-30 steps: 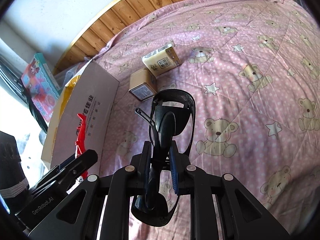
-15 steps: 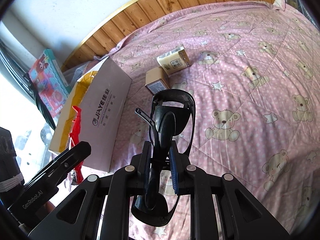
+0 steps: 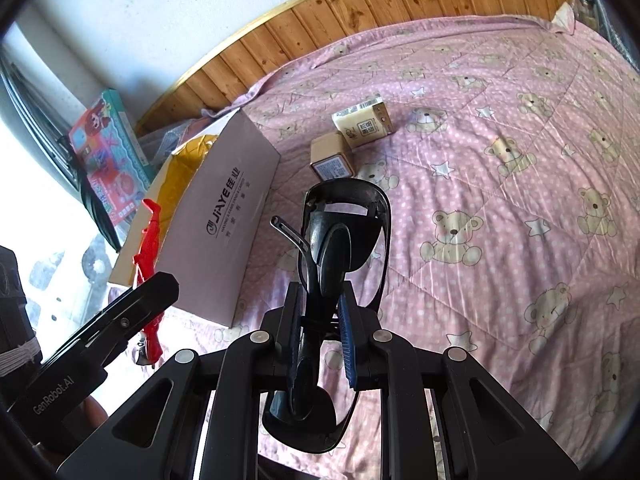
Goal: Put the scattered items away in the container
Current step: 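Carry the red figure and black glasses with both tools over the cardboard box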
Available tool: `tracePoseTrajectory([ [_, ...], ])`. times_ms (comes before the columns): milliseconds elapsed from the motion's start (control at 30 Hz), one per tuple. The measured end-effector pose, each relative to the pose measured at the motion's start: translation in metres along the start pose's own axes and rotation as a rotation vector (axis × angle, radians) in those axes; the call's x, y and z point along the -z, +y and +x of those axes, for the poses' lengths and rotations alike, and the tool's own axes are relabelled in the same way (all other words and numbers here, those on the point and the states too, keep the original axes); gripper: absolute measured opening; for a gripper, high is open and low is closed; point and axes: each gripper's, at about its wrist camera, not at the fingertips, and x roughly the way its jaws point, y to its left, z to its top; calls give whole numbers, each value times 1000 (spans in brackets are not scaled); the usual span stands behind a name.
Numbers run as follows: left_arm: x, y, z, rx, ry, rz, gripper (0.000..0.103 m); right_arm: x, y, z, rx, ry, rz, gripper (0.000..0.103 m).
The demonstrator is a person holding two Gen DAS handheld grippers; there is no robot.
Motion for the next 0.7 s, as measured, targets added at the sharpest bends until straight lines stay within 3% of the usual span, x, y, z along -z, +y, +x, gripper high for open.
tracePoseTrajectory([
  [700, 21, 15, -37, -19, -48, -41, 50, 32, 31, -9, -16, 3, -76, 18],
])
